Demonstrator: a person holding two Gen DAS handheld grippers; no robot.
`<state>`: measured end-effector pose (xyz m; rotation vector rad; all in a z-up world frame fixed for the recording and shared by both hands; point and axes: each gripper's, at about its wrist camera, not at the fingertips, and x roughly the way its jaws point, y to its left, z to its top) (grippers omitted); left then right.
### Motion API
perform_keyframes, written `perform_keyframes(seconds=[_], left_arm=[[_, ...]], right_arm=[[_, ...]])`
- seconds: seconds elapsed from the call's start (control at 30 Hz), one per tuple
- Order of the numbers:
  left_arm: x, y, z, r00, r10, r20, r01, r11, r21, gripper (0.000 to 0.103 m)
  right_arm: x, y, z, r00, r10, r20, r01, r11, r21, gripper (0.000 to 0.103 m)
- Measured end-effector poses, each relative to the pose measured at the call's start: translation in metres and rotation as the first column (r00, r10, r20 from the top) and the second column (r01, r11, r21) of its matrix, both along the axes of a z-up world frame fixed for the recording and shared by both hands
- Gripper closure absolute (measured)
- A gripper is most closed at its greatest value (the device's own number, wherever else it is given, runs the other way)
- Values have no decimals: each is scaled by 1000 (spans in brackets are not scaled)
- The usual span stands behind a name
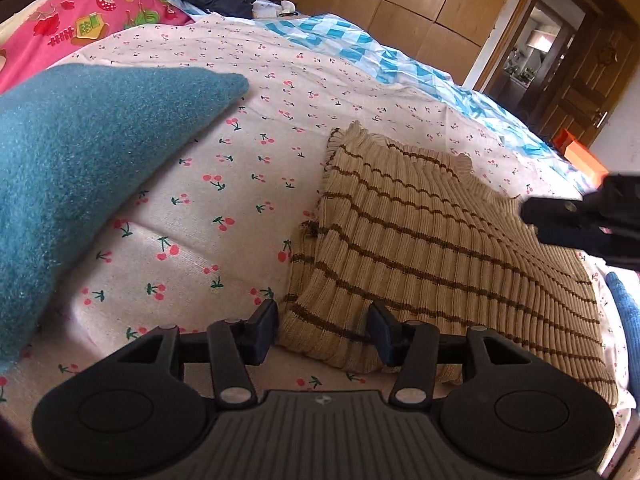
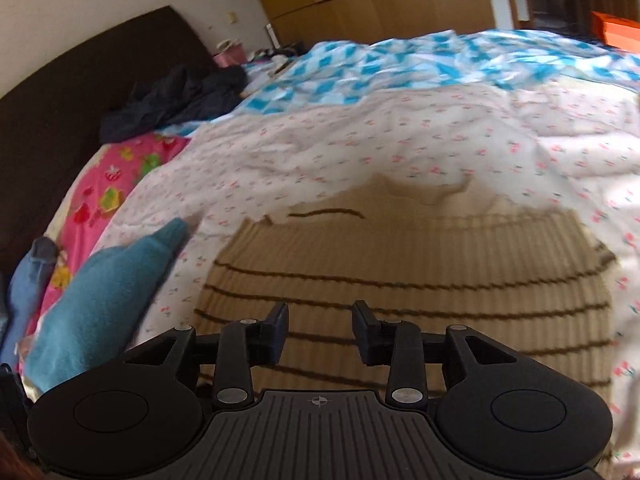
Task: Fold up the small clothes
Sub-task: 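Grasp the side edge of the striped sweater with the right tool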
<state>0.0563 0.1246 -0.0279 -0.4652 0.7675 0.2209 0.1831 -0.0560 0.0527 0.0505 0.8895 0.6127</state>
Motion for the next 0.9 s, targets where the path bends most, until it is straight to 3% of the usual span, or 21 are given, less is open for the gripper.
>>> perform_keyframes(seconds=[0.2,0.4,0.6,0.67,0.7,0.73,0.83,0.9], left_arm=[[-6,12,4,999,35,26,-34,999,-23,49],[-5,23,-1,999,35,24,-33,994,-105,49],[-4,22,-3,1000,25,18,-23,995,-94,49],[-3,19,-3,1000,20,18,-19,997,-78,49],[-3,19,-3,1000,21,18,-20,997,-75,49],[-3,19,-3,1000,24,20,-23,997,-76,49],[-3,17,-2,999,39,33,-36,997,-72,47],[-4,12,-1,998,38,40,-37,998,-42,38]], right_arm=[[47,103,-15,997,50,-55,-58,987,-152,61],[74,165,-42,990,21,-136,-60,957,-284,57],[67,207,-70,991,103,-80,-129,857,-499,48],[65,211,-75,990,131,-59,-142,834,-533,50],[65,210,-74,989,138,-53,-145,827,-544,57],[68,207,-71,990,137,-44,-138,817,-560,75],[74,188,-56,988,138,-65,-152,846,-510,90],[76,175,-44,989,130,-67,-146,874,-463,92]])
